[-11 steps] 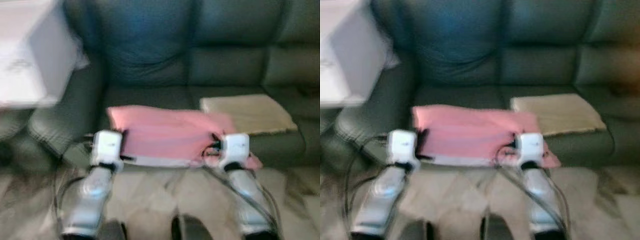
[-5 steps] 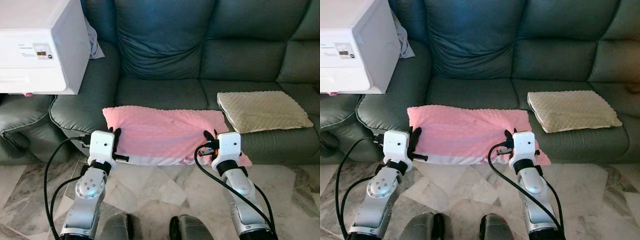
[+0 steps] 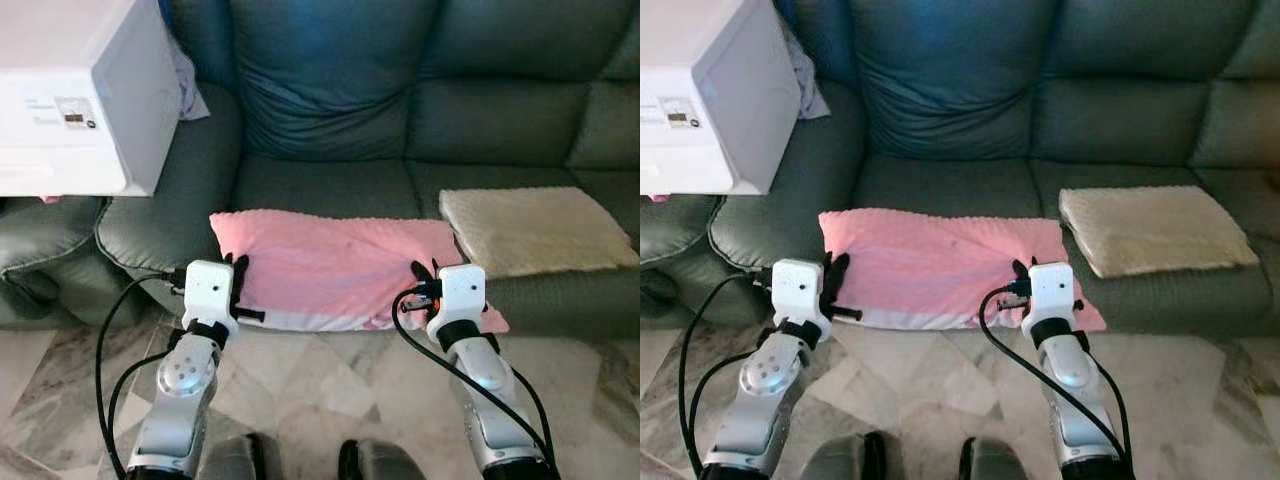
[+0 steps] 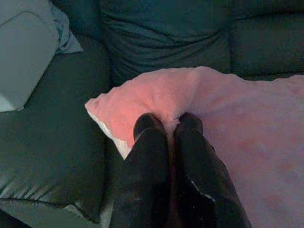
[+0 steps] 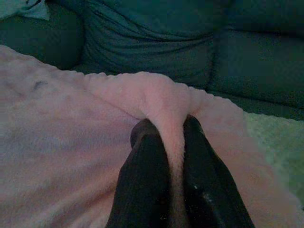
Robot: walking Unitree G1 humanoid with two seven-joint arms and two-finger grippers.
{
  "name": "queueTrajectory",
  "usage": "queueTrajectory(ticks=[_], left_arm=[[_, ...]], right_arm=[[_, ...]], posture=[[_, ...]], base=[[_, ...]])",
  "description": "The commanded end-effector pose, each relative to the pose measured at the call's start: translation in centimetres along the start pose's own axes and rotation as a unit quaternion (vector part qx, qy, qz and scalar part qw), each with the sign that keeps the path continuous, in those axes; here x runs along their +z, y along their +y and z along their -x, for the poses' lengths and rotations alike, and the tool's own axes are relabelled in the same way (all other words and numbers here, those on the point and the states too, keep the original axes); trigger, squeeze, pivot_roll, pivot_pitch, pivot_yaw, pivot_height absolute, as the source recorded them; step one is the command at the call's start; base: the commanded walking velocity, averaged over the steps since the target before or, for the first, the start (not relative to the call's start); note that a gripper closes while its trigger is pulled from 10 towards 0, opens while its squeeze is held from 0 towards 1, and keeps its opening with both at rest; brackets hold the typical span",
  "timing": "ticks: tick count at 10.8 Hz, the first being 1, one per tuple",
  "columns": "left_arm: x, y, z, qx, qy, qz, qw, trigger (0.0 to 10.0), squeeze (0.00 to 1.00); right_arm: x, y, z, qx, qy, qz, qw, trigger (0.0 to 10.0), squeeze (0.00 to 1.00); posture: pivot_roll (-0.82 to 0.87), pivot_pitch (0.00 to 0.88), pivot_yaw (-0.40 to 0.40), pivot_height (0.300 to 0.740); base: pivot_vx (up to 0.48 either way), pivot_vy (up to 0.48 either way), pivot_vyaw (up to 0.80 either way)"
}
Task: Move the pillow to the sofa
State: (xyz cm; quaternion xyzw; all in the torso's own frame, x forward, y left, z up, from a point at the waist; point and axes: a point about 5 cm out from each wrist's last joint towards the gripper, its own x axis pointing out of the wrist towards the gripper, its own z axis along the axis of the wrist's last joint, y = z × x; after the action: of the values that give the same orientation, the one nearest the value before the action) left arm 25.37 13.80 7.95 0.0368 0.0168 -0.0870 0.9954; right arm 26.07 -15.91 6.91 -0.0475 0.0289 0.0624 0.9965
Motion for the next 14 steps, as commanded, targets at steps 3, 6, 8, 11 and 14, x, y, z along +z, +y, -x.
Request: queueTrajectory(ticks=[3,6,8,11,14], left_arm=[[0.57,-0.19,0.00,-0.008,-0.014,0.000,1.000,10.0,0.00],[0.47,-0.22,0.06,-0.008,-0.009,0.000,1.000,10.0,0.00],[0.34,-0.23,0.07,-0.006,-0.007,-0.002,1.000,10.0,0.00],[0.20,-0.02,0.03,0.008,-0.001,-0.004,1.000,10.0,0.00],[0.09,0.34,0.00,0.018,0.002,-0.010,1.000,10.0,0.00]], right_arm=[[0.17,-0.30,0.02,-0.006,-0.004,-0.001,1.000,10.0,0.00],[0.13,-0.24,0.10,-0.004,-0.003,-0.002,1.000,10.0,0.00],[0.16,-0.44,-0.03,-0.002,-0.004,-0.001,1.000,10.0,0.00],[0.41,0.25,0.05,0.020,-0.012,0.000,1.000,10.0,0.00],[0.27,0.44,0.18,0.023,-0.010,-0.010,1.000,10.0,0.00]], posture=[[-0.06,0.133,-0.054,0.740],[-0.06,0.137,-0.055,0.740],[-0.06,0.138,-0.057,0.740],[-0.06,0.141,-0.056,0.740],[-0.06,0.147,-0.054,0.740]], base=[[0.404,0.000,0.00],[0.346,0.000,0.00],[0.261,0.000,0.00],[0.000,0.000,0.41],[0.000,0.000,0.00]])
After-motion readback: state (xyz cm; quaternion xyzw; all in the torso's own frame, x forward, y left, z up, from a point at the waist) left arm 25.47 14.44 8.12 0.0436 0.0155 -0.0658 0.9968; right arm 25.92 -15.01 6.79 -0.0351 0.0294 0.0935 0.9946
